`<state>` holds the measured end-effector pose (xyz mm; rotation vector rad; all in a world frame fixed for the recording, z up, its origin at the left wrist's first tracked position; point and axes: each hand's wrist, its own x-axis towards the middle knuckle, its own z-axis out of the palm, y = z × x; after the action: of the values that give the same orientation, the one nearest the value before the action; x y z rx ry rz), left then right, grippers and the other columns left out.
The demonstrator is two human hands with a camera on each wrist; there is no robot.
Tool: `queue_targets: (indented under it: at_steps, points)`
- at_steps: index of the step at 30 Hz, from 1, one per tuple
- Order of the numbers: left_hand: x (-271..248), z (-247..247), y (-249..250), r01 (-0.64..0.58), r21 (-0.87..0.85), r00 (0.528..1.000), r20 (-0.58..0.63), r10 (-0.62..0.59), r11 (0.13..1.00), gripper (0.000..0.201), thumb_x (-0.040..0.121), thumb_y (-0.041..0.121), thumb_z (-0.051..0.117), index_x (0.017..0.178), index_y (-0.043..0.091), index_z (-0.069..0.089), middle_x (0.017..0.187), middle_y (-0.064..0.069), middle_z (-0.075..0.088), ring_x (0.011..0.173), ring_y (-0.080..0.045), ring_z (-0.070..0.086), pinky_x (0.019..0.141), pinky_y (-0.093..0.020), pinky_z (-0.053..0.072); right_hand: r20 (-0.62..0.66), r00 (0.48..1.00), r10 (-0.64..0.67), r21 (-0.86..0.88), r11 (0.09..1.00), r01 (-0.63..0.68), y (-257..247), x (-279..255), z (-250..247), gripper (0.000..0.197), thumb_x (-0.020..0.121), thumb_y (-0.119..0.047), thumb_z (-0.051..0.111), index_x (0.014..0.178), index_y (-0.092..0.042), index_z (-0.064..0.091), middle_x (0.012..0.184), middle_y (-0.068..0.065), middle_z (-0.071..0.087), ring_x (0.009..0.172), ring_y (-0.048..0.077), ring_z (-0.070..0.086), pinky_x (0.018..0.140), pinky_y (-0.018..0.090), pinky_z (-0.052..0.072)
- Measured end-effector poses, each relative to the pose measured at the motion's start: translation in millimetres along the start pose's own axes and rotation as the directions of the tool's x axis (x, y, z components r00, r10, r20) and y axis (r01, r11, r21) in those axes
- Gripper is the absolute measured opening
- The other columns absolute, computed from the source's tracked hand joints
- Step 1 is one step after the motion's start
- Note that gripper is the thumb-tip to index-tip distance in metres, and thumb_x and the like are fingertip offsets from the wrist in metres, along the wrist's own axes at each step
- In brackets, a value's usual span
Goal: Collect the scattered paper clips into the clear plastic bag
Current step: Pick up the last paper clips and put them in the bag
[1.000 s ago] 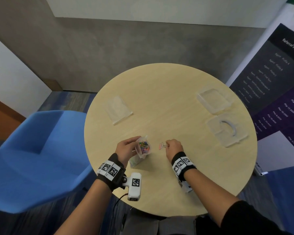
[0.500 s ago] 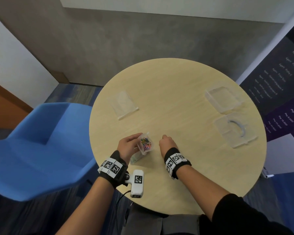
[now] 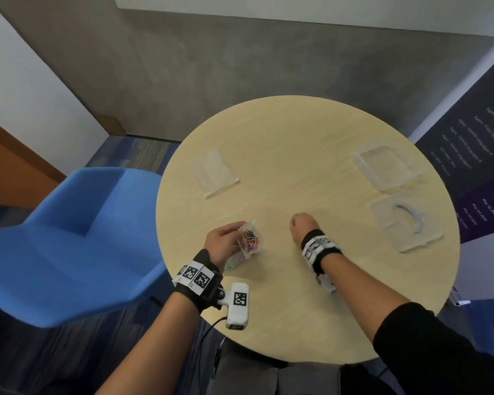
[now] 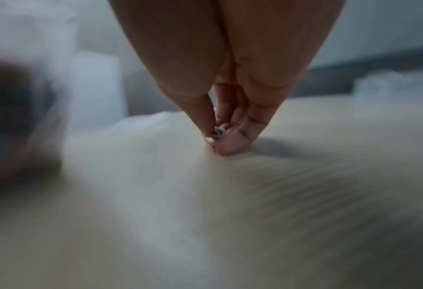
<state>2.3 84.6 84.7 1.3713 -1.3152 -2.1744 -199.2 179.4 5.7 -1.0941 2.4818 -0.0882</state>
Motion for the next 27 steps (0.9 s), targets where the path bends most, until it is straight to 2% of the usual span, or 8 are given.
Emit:
queue_targets:
  at_steps: [3,5,7,9,12,14,20,27]
  points:
    - [2,0,-1,-0.001,0.002,1.000,-0.013,0.001,1.000,0.027,0.089,-0.006,0.053,0.110,0.001,0.068,0.101,-0.013,0.068,0.087,-0.024,0.066,0.058,-0.022,0.055,0.116,0.981,0.159,0.633,0.749,-0.196,10,-1,-12,0.026,0.092,-0.014,0.057,0.069,-0.006,0.067,0.072,0.009,0.066,0.076,0.026,0.063,0.072,0.026,0.050]
    - [5,2,-3,-0.001,0.009,1.000,-0.024,0.001,1.000,0.026,0.090,-0.004,0.055,0.111,0.001,0.068,0.105,-0.016,0.068,0.089,-0.026,0.066,0.062,-0.025,0.056,0.211,0.977,0.011,0.910,0.362,-0.200,-1,-14,-23,0.020,0.092,-0.010,0.060,0.073,-0.005,0.065,0.070,0.006,0.062,0.073,0.021,0.060,0.069,0.024,0.052]
    - [8,5,-3,-0.002,0.019,1.000,-0.030,0.002,1.000,0.026,0.090,-0.004,0.055,0.113,-0.001,0.067,0.103,-0.018,0.067,0.088,-0.025,0.066,0.062,-0.025,0.056,0.213,0.966,-0.145,0.959,0.218,-0.179,-24,-30,-34,0.009,0.090,-0.006,0.062,0.084,-0.002,0.066,0.072,0.005,0.063,0.068,0.014,0.060,0.068,0.022,0.055]
    - [9,7,-4,0.000,0.025,1.000,-0.022,0.001,1.000,0.027,0.091,-0.003,0.055,0.116,-0.002,0.066,0.090,-0.015,0.068,0.078,-0.021,0.067,0.058,-0.022,0.056,0.185,0.958,-0.219,0.955,0.271,-0.122,-45,-43,-38,0.010,0.085,-0.005,0.068,0.093,0.002,0.069,0.076,0.007,0.069,0.068,0.015,0.066,0.070,0.025,0.058]
    - [10,6,-3,-0.004,0.020,1.000,-0.005,0.004,1.000,0.025,0.091,0.000,0.058,0.115,0.000,0.066,0.082,-0.013,0.069,0.065,-0.016,0.070,0.057,-0.021,0.055,0.076,0.966,-0.249,0.753,0.649,0.108,-57,-48,-36,0.019,0.078,-0.009,0.076,0.097,-0.008,0.076,0.088,0.005,0.076,0.080,0.011,0.072,0.079,0.023,0.057]
    - [11,4,-3,-0.007,0.027,1.000,-0.006,0.007,1.000,0.023,0.092,0.001,0.058,0.114,0.002,0.066,0.079,-0.011,0.070,0.062,-0.014,0.070,0.058,-0.022,0.055,0.014,0.953,-0.302,0.611,0.757,0.231,-62,-47,-37,0.020,0.079,-0.006,0.071,0.096,-0.015,0.078,0.092,0.001,0.076,0.083,0.006,0.071,0.081,0.017,0.054]
    - [14,-3,-1,-0.010,0.086,1.000,0.004,0.010,0.996,0.019,0.090,0.001,0.058,0.101,0.007,0.073,0.101,-0.018,0.070,0.093,-0.029,0.068,0.074,-0.033,0.057,-0.184,0.912,-0.367,0.380,0.829,0.410,-54,-39,-50,0.042,0.072,0.001,0.063,0.105,-0.022,0.071,0.108,-0.008,0.064,0.080,0.007,0.063,0.071,0.022,0.055]
    - [9,-12,-2,-0.127,0.197,0.991,-0.012,0.132,0.972,0.018,0.086,0.010,0.069,0.102,0.016,0.072,0.099,-0.014,0.071,0.094,-0.028,0.069,0.081,-0.034,0.056,-0.153,0.924,-0.350,0.523,0.765,0.376,-51,-34,-32,0.009,0.080,-0.018,0.074,0.087,-0.012,0.077,0.084,-0.001,0.074,0.078,0.010,0.068,0.071,0.022,0.056]
